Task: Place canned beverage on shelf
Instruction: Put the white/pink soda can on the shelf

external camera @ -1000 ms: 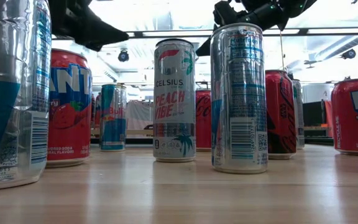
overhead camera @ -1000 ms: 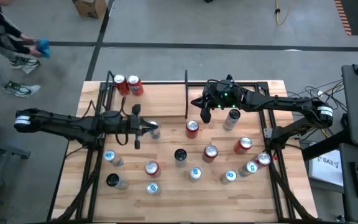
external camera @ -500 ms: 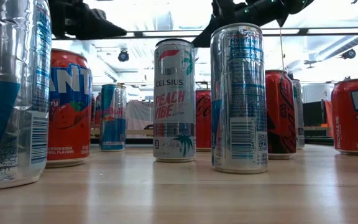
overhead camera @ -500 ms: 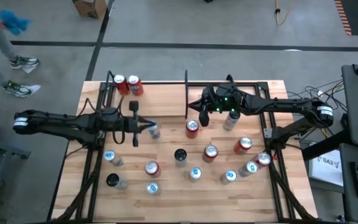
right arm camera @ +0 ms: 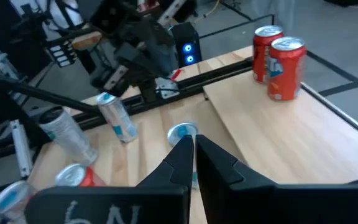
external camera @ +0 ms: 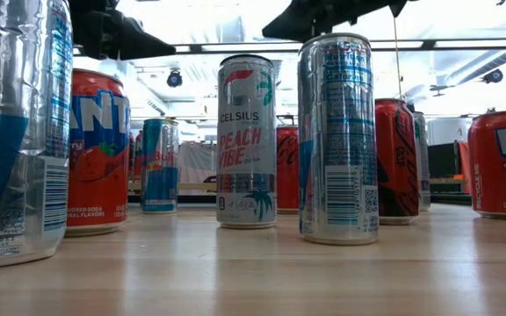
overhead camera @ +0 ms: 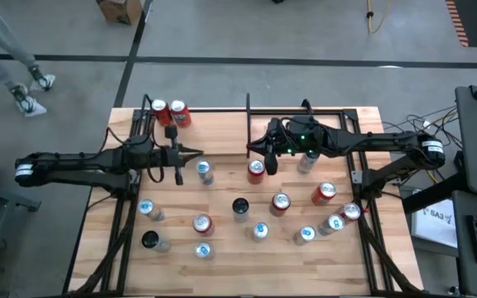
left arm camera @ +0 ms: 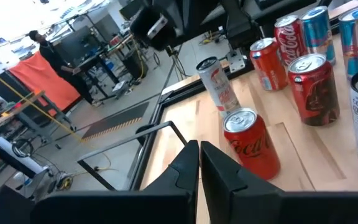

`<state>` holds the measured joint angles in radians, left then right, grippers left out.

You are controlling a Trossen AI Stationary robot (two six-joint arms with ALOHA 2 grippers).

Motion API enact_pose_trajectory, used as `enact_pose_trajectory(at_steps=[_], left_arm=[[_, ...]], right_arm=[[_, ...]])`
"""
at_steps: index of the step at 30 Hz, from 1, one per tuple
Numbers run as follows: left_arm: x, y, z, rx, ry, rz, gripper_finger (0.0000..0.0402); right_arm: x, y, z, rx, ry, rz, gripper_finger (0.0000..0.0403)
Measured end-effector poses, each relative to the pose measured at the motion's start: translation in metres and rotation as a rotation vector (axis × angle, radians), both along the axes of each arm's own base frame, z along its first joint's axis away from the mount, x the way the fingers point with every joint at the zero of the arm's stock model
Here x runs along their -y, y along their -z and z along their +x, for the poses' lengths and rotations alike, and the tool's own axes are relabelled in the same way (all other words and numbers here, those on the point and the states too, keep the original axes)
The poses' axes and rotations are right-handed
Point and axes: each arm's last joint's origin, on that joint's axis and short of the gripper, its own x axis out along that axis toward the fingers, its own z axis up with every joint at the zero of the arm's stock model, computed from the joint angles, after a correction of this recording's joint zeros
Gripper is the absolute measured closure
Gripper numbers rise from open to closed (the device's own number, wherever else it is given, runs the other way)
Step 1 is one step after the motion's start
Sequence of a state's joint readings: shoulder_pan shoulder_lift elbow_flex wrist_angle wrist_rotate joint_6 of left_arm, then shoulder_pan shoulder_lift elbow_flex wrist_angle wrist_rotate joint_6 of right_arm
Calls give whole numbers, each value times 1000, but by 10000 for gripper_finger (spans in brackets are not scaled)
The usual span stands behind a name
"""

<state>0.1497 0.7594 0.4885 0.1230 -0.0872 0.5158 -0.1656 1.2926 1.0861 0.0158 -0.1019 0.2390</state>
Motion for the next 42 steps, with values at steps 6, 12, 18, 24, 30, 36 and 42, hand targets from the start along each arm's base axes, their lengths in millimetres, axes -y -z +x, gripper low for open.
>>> enact_pose_trajectory(at_steps=[6, 12, 18, 24, 30, 36, 42], left_arm=[[-1, -6, 1, 0, -37, 24, 402], [-6, -19, -3, -10, -222, 53, 402], [-10, -35, -20, 69, -457, 12, 402], [-2, -45, -47, 154, -323, -51, 402], [4, -44, -69, 234, -217, -52, 402], [5, -44, -78, 268, -224, -35, 402], [5, -44, -78, 265, -224, -33, 402]], right_arm=[[-11, -13, 4, -40, 9, 45, 394], [-14, -17, 12, -212, 91, 120, 394], [-11, -20, 22, -424, 176, 196, 394], [-9, -21, 35, -541, 241, 298, 394], [-9, -13, 43, -706, 336, 400, 394], [-8, -4, 50, -873, 412, 441, 394], [-6, 0, 62, -943, 427, 437, 394]])
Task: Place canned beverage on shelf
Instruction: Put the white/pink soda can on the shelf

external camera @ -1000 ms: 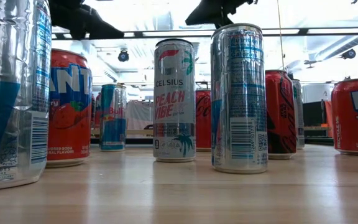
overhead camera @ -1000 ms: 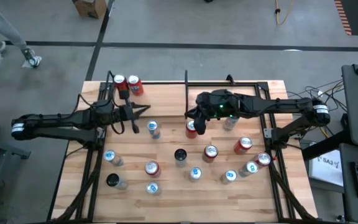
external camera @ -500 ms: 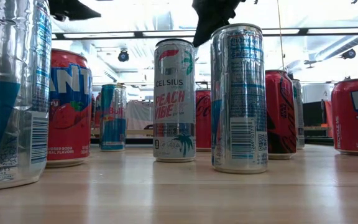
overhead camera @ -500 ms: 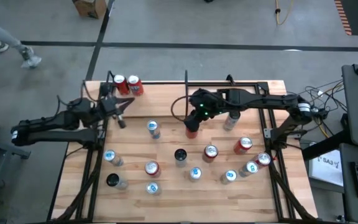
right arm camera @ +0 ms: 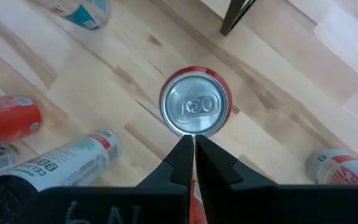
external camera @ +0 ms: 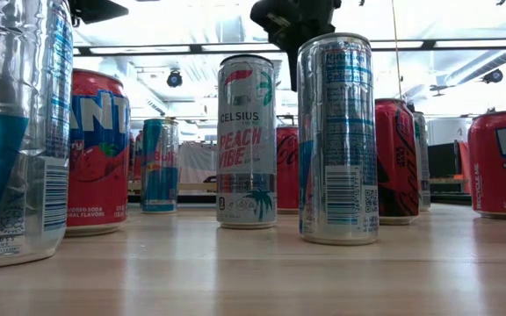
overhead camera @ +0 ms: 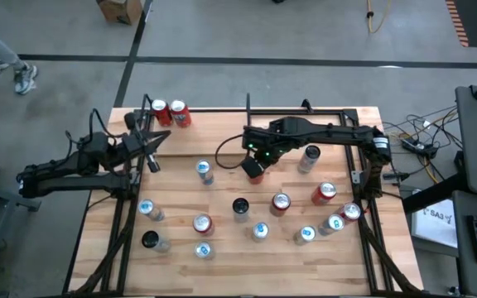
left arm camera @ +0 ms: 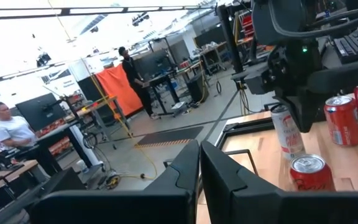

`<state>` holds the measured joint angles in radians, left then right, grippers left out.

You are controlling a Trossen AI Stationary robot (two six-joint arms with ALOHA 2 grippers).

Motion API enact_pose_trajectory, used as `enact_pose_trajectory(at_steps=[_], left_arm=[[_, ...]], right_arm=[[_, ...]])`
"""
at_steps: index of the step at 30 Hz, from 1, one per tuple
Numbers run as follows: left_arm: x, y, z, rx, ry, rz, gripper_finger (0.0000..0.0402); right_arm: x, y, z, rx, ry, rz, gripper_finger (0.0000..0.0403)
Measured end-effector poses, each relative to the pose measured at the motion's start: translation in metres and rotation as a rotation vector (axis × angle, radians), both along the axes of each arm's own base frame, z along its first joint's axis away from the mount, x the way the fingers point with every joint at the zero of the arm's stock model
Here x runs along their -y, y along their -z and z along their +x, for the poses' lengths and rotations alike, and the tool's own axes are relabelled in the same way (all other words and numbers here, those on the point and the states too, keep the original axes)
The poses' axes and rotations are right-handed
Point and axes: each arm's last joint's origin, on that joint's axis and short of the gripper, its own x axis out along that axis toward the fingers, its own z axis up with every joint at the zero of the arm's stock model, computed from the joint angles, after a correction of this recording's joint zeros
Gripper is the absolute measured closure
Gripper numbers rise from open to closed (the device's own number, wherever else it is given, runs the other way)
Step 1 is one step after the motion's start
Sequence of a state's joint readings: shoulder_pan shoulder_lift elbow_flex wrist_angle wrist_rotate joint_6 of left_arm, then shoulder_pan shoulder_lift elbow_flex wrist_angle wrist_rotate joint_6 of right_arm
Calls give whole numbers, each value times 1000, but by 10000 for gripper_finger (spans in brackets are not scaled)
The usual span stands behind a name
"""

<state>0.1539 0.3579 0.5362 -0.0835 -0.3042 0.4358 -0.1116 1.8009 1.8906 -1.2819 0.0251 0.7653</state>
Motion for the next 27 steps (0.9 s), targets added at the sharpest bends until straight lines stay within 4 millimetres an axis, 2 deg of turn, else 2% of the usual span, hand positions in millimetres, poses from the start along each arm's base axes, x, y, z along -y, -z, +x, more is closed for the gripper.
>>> enact_pose_trajectory(at_steps=[5, 11, 15, 21, 27], left_arm=[[0, 1, 1, -8, 0, -1, 402], [0, 1, 2, -13, -1, -2, 402], [-1, 1, 4, -18, -1, -2, 402], [-1, 3, 6, -32, -1, -4, 402], [-1, 3, 7, -36, -2, -2, 402]], right_arm=[[2, 1, 4, -85, 2, 7, 394], [15, 4, -14, -269, 48, 35, 394], [26, 0, -25, -258, 81, 54, 394], [39, -5, -52, -263, 110, 67, 394], [41, -8, -88, -280, 100, 58, 394]])
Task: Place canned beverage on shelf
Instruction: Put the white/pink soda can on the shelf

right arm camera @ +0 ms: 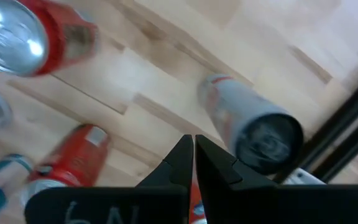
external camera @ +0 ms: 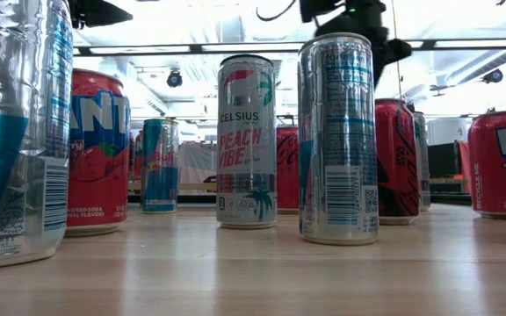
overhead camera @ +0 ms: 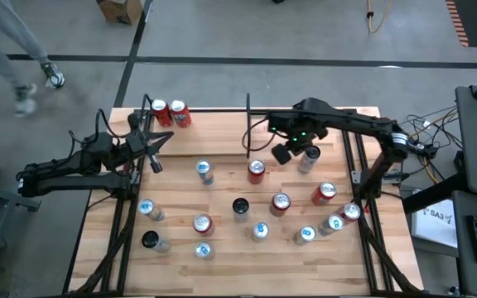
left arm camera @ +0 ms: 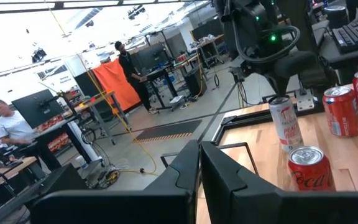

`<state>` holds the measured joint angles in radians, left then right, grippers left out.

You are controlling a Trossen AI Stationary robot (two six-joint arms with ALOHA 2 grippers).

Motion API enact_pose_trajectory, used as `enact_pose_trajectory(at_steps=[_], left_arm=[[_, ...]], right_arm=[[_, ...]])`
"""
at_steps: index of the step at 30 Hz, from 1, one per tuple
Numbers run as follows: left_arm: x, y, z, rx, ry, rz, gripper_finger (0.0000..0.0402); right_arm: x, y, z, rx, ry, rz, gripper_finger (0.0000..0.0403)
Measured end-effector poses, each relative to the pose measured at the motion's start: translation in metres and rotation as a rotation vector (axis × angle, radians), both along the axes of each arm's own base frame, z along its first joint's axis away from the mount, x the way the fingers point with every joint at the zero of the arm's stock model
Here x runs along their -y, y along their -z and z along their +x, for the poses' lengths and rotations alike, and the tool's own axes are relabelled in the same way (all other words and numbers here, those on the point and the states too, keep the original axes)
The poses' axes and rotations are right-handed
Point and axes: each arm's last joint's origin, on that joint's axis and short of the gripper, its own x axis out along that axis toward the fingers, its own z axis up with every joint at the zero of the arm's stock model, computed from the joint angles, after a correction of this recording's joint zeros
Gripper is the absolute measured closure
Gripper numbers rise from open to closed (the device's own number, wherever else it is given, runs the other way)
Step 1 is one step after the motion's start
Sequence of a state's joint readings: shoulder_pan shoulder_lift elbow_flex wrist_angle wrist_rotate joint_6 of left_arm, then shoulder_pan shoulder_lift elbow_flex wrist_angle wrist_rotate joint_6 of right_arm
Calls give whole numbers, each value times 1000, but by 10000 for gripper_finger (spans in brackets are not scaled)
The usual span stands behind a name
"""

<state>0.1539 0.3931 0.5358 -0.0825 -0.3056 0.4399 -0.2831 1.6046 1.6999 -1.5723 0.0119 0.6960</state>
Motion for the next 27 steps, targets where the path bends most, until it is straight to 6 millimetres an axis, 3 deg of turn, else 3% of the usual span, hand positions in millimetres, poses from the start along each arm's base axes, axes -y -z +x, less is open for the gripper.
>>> enact_pose_trajectory(at_steps=[7, 14, 17, 27], left_arm=[[0, 1, 2, -9, 0, -2, 402], [-1, 2, 6, -26, 0, -7, 402], [-1, 3, 7, -31, 0, -8, 402], [-2, 4, 13, -38, 0, -7, 402]], right_arm=[[-7, -8, -31, 23, 8, -22, 394], [-8, -13, -39, 44, 125, -53, 377], [-7, -13, -40, 34, 136, -80, 336], [-3, -10, -37, 8, 195, -143, 143]])
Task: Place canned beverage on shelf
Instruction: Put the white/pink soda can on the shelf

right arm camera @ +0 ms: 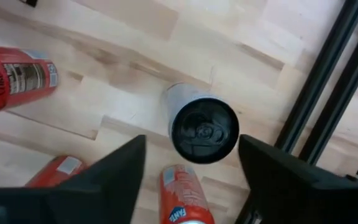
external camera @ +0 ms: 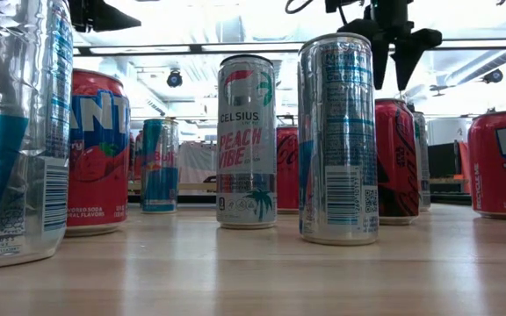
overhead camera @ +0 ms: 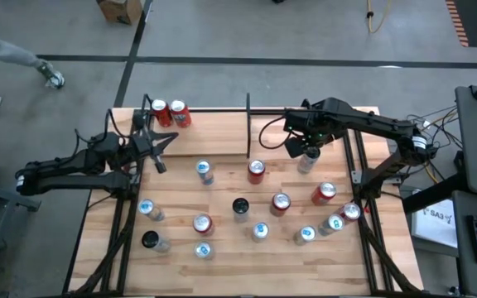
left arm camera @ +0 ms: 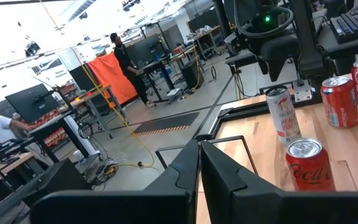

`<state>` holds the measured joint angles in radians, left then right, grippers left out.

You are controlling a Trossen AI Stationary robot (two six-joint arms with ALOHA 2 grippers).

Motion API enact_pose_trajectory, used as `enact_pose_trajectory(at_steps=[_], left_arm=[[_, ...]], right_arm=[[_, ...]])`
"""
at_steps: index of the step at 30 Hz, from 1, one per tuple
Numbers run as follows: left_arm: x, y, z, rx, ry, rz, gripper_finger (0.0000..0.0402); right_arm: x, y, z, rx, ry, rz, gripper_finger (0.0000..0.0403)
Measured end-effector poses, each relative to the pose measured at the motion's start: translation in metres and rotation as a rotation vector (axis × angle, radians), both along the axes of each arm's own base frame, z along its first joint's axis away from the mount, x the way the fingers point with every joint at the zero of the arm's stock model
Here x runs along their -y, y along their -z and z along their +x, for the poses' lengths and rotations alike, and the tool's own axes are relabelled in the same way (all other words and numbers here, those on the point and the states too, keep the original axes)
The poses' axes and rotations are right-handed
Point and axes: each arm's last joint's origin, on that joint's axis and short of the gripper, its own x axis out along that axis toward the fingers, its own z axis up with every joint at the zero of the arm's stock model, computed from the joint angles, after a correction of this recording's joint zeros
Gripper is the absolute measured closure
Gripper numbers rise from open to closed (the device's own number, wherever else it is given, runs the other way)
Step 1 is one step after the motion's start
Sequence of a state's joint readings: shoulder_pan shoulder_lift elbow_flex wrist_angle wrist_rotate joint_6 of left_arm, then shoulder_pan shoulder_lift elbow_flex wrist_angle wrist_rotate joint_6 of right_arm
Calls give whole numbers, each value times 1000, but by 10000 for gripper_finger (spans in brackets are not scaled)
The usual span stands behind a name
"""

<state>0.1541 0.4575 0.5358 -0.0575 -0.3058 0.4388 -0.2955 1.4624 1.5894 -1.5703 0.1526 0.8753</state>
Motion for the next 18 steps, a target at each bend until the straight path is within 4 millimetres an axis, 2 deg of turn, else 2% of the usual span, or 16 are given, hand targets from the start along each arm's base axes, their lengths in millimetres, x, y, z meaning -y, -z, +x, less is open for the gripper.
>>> enact_pose_trajectory(at_steps=[4, 7, 18], left_arm=[[0, 0, 2, -3, 0, 0, 402], [-1, 1, 4, -7, 0, 0, 402], [-1, 1, 5, -12, -1, -1, 402]], right_arm=[[1, 5, 3, -25, -15, 2, 92], [1, 12, 5, -52, -36, 24, 69], [-2, 52, -4, -195, -56, 84, 67]])
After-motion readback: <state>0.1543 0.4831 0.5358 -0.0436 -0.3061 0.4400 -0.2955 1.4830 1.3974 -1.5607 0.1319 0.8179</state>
